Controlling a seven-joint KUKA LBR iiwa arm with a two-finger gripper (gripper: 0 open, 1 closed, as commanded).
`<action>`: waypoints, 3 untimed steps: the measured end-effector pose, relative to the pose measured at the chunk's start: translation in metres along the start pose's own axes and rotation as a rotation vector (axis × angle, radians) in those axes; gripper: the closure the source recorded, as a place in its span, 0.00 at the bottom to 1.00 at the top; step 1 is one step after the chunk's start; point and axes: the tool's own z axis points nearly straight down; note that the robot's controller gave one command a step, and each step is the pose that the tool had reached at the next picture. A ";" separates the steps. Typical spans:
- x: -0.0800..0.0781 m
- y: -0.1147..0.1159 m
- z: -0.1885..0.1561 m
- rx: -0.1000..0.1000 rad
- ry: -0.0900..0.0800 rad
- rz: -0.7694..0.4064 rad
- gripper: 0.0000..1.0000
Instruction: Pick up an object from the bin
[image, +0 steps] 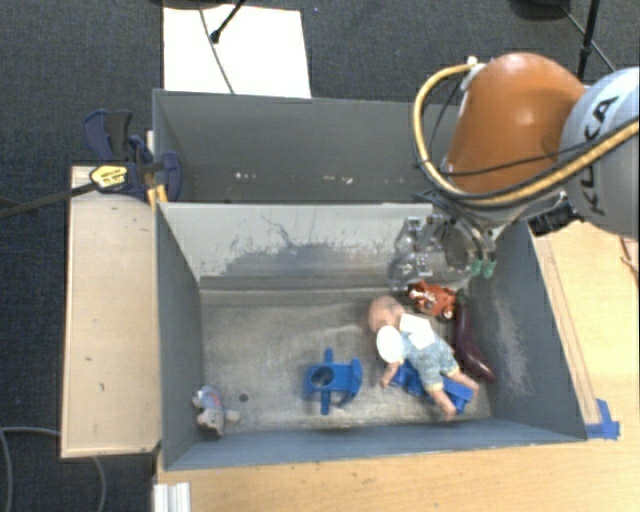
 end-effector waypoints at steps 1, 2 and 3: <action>0.000 0.000 0.000 0.000 0.000 0.001 0.00; 0.000 0.000 0.000 0.000 0.000 0.001 0.00; 0.003 -0.012 0.044 0.000 -0.005 -0.056 0.00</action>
Offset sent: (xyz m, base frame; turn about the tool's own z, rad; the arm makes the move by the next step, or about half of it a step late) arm 0.0000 0.0000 0.0000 0.0000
